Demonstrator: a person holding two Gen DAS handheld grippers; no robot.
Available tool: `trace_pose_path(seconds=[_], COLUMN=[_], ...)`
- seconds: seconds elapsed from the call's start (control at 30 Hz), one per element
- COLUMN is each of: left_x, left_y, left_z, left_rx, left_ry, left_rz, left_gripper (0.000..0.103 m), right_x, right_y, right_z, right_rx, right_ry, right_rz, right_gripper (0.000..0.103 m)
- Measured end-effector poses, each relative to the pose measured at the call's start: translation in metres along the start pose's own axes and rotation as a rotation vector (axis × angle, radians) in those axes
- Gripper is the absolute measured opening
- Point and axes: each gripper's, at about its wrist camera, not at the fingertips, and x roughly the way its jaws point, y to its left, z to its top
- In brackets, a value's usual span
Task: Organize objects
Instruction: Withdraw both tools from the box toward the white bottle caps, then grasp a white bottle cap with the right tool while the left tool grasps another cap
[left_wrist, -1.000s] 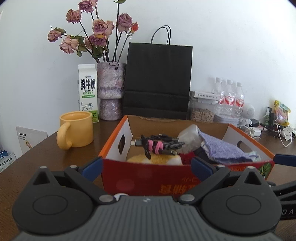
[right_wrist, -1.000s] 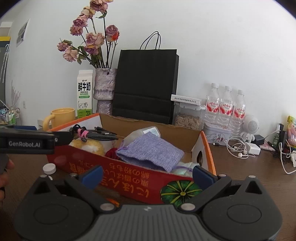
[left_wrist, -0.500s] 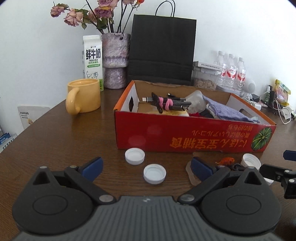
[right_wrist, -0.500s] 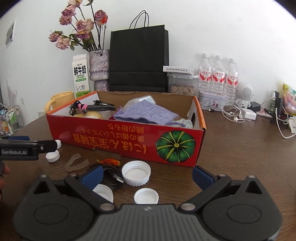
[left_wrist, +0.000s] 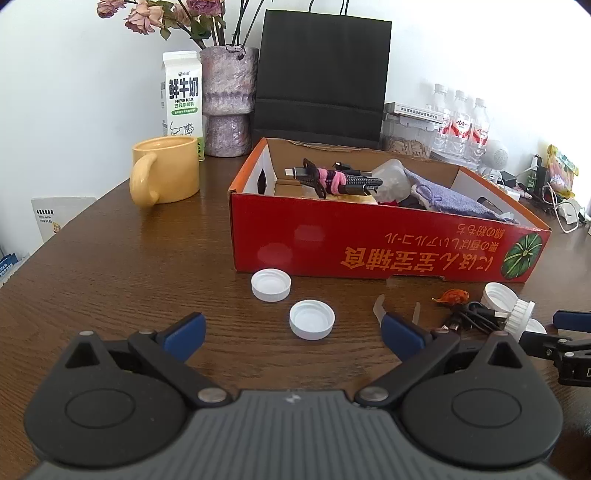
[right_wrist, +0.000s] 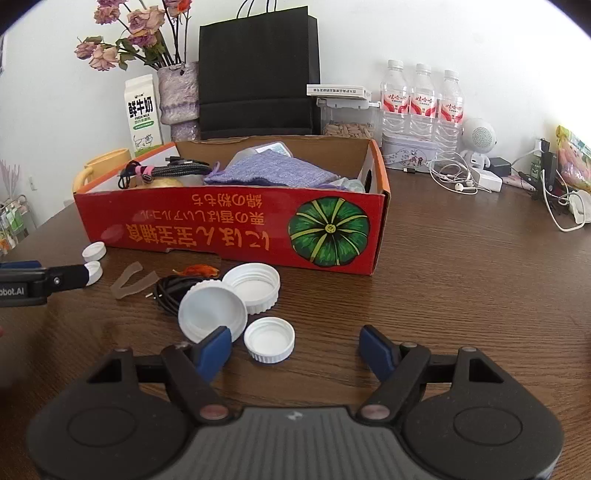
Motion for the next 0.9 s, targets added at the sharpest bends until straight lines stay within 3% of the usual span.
trace_pose_path(seconds=[0.1, 0.17, 0.2, 0.23, 0.4, 0.6, 0.9], left_x=[0.003, 0.004, 0.004, 0.005, 0.011, 0.015, 0.023], left_y=[0.0, 0.001, 0.001, 0.001, 0.003, -0.001, -0.006], left_z=[0.0, 0.0, 0.0, 0.0, 0.0, 0.0, 0.004], left_rx=[-0.003, -0.006, -0.007, -0.007, -0.015, 0.008, 0.021], left_ry=[0.015, 0.024, 0.027, 0.031, 0.067, 0.089, 0.101], left_rz=[0.005, 0.007, 0.006, 0.005, 0.008, 0.034, 0.078], left_gripper=[0.103, 0.103, 0.103, 0.103, 0.103, 0.103, 0.103], right_x=[0.001, 0.001, 0.001, 0.0, 0.0, -0.017, -0.021], right_y=[0.004, 0.006, 0.006, 0.004, -0.006, -0.008, -0.007], right_z=[0.002, 0.003, 0.003, 0.003, 0.003, 0.003, 0.003], right_rx=[-0.013, -0.011, 0.0, 0.019, 0.103, 0.109, 0.098], right_ry=[-0.005, -0.013, -0.019, -0.024, -0.044, -0.185, -0.214], right_rz=[0.012, 0.025, 0.037, 0.054, 0.093, 0.067, 0.061], right_gripper=[0.063, 0.048, 0.034, 0.028, 0.027, 0.027, 0.027])
